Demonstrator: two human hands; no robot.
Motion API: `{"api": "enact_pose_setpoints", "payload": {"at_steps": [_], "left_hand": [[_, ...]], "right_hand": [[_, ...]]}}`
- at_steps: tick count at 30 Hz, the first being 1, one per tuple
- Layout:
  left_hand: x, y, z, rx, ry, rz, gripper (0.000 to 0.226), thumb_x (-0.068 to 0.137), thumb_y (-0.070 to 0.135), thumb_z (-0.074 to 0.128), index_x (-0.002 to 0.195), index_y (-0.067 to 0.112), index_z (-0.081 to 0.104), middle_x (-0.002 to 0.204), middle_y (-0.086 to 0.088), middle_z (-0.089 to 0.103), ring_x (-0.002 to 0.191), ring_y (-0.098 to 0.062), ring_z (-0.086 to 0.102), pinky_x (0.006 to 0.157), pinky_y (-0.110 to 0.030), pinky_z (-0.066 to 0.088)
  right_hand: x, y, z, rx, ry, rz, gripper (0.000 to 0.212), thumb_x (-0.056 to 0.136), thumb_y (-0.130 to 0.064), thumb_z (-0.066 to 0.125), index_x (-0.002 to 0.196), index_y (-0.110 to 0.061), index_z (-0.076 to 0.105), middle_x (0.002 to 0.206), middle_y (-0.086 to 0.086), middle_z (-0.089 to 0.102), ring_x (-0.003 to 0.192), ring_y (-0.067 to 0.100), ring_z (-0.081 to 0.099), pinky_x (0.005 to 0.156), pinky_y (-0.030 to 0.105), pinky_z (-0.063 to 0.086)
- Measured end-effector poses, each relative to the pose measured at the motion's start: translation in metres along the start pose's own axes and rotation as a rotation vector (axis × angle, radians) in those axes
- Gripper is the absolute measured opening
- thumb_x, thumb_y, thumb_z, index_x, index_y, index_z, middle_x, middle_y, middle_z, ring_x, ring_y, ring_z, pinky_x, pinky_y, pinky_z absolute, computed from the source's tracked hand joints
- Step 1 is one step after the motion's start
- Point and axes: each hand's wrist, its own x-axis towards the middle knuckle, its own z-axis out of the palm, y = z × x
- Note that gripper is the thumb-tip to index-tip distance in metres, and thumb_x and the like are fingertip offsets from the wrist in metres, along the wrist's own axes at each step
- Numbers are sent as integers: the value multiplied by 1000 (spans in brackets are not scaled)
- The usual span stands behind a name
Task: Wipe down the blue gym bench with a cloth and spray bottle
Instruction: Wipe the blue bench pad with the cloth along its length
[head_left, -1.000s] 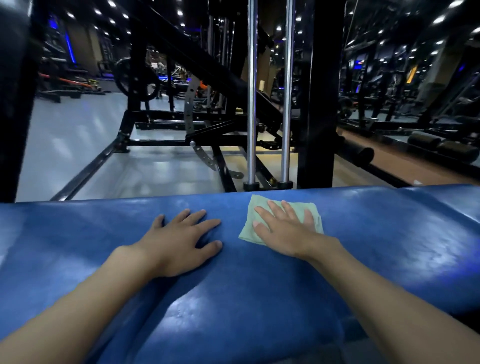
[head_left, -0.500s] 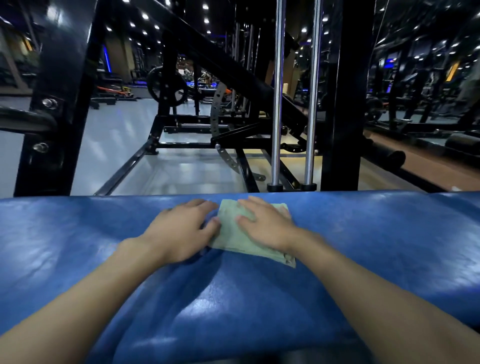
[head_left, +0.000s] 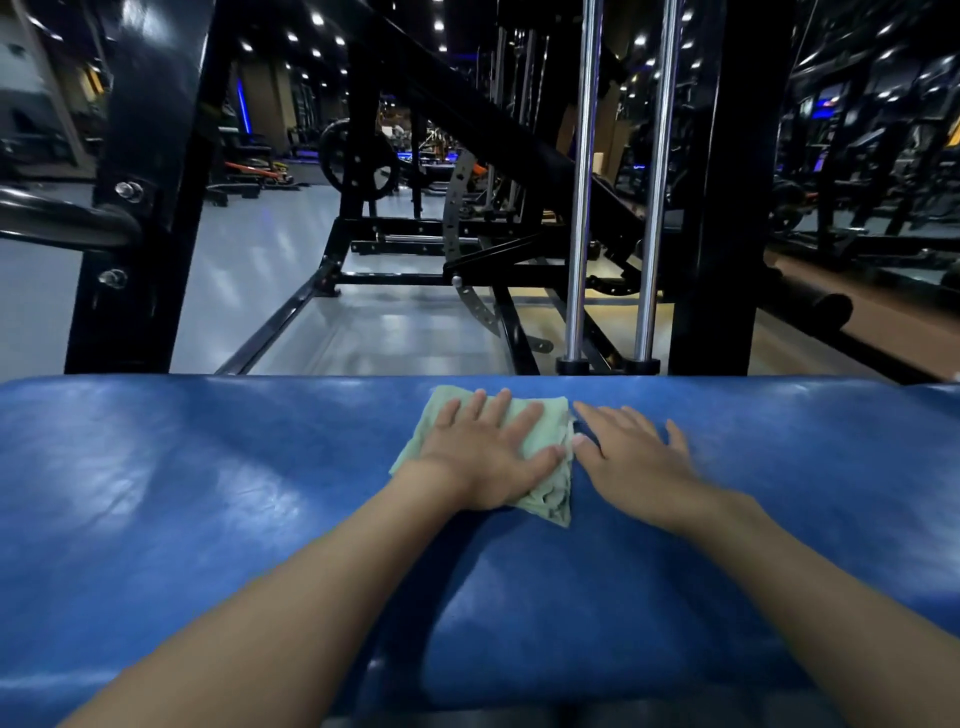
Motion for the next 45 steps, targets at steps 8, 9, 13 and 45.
{"api": "enact_pose_setpoints", "payload": {"at_steps": [8, 9, 13, 45], "left_hand": [[-28, -70, -2, -3, 13, -95, 73, 92, 75, 13, 157, 42, 1, 167, 3, -4, 153, -20, -8, 121, -46, -6], [-32, -79, -2, 1, 15, -112, 72, 93, 74, 14, 156, 43, 1, 167, 3, -4, 153, -20, -7, 121, -45, -6], [-48, -112, -5, 1, 22, -167, 71, 93, 74, 14, 156, 44, 1, 167, 4, -3, 153, -19, -6, 122, -46, -4], [-193, -386, -19, 35, 131, -651, 79, 81, 82, 7, 152, 49, 13, 166, 2, 13, 152, -23, 10, 120, -47, 7]], "right_hand": [[9, -56, 18, -49, -62, -129, 52, 104, -45, 17, 155, -34, 15, 164, -3, 10, 151, 14, 1, 118, 55, -6], [11, -60, 18, -90, -71, -114, 52, 104, -44, 17, 155, -32, 17, 164, 0, 10, 151, 16, 1, 117, 56, -6], [14, -79, 14, -122, -72, -113, 52, 105, -45, 20, 153, -25, 25, 165, -1, 7, 151, 16, -3, 118, 57, -6], [10, -314, 83, -72, -127, -543, 58, 99, -56, 18, 153, -33, 17, 163, 5, 5, 150, 18, -5, 119, 51, -5]]}}
